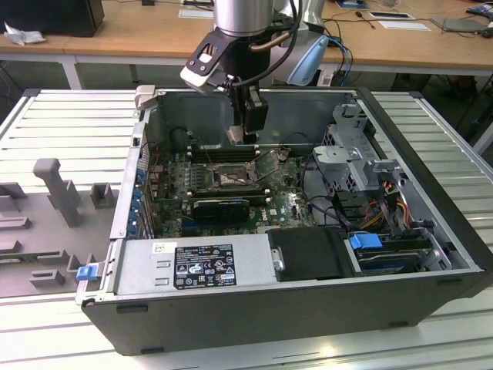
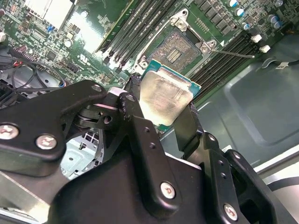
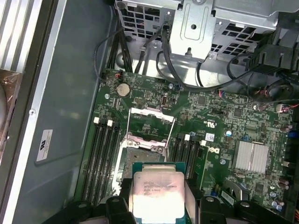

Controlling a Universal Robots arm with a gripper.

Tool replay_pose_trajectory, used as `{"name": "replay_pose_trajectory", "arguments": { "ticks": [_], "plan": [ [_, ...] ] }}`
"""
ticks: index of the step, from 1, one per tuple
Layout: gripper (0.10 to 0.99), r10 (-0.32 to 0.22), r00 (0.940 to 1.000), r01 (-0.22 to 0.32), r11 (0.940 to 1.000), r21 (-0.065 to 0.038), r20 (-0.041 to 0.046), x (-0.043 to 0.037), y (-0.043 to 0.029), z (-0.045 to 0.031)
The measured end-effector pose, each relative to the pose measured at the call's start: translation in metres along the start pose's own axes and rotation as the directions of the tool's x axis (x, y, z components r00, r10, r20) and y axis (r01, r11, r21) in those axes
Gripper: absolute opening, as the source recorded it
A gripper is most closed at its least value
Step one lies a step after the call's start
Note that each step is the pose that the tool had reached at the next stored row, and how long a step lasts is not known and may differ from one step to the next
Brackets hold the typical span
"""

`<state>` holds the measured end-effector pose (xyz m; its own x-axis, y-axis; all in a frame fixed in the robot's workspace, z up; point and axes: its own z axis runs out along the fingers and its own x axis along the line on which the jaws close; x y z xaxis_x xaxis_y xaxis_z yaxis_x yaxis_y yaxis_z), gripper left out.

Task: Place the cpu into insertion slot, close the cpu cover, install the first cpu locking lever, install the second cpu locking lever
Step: 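Place the cpu into insertion slot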

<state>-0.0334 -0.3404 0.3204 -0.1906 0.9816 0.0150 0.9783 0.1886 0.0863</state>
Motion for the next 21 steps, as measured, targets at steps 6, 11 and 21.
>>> {"name": "replay_pose_trajectory", "arguments": {
  "ticks": [6,11,21],
  "plan": [
    [0.529,0.007,1.0,-0.007,1.0,0.0,0.0006,0.0,-0.0007,0.0047],
    [0.529,0.167,0.9859,-0.167,0.986,-0.004,0.0142,0.0001,-0.0017,0.0171],
    [0.529,0.195,0.9807,-0.194,0.9809,-0.004,0.0184,0.0,-0.0025,0.026]
  ]
}}
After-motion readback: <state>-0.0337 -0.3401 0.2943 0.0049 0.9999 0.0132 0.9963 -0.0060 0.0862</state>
